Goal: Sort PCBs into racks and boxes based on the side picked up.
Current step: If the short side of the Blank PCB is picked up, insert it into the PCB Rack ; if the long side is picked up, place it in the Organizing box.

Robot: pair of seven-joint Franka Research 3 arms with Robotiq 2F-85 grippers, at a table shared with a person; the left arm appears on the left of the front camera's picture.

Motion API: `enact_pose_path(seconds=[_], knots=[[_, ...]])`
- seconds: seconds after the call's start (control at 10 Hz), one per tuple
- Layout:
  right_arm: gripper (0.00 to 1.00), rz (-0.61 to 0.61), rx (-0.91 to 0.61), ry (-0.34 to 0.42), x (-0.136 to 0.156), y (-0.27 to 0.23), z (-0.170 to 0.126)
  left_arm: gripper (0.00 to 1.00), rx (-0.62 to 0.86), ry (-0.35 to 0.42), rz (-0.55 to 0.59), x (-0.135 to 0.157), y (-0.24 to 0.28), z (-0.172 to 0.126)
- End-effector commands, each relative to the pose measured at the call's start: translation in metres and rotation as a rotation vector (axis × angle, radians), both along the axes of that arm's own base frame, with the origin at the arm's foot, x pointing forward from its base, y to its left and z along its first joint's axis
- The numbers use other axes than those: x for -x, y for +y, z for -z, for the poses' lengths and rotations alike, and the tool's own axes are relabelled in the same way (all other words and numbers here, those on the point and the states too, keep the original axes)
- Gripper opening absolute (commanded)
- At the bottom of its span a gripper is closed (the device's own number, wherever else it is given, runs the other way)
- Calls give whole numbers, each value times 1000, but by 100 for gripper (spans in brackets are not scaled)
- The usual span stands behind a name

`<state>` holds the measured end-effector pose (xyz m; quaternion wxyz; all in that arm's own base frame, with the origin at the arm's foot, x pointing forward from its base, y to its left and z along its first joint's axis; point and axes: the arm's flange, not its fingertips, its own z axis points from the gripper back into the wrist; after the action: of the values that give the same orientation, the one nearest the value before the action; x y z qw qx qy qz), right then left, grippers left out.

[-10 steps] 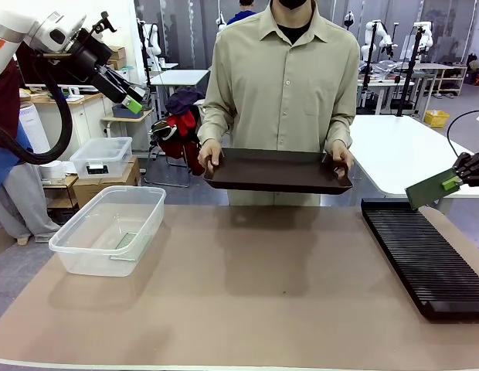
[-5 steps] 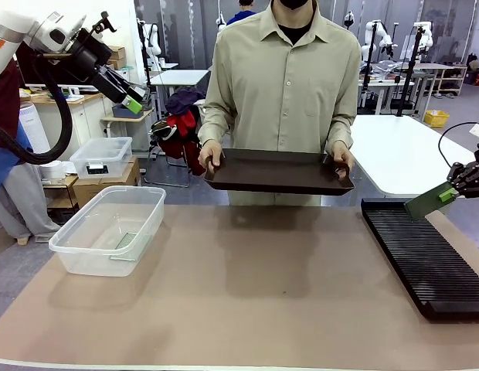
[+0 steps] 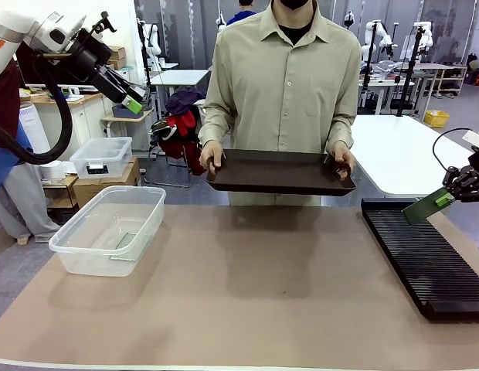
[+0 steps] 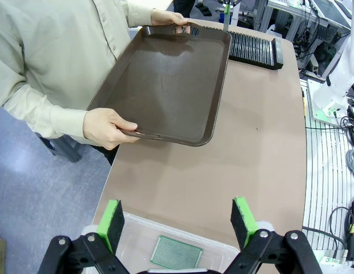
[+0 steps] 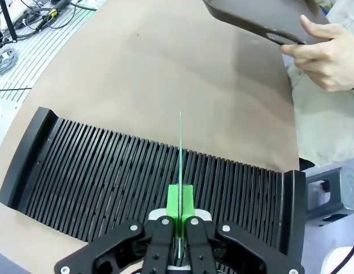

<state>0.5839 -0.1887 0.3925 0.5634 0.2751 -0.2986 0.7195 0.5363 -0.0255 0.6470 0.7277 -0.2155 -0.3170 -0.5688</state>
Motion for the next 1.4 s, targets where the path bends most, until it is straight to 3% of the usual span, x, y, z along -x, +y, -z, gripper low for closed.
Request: enact_pose_path(seconds=[0.0, 0.3, 0.6, 0.9, 1.3], knots=[[2, 8, -10, -48, 5, 1, 11, 100, -2, 0, -2, 1, 0, 1], [2, 22, -34, -83, 10, 4, 17, 100, -2, 0, -2, 1, 0, 1], [2, 56, -57, -165, 19, 14, 24, 100, -2, 0, -2, 1, 0, 1], [2, 61, -59, -183, 24, 18, 33, 100, -2, 0, -2, 1, 0, 1], [2, 72, -87, -98, 18, 15, 47, 100, -2, 0, -2, 1, 0, 1]])
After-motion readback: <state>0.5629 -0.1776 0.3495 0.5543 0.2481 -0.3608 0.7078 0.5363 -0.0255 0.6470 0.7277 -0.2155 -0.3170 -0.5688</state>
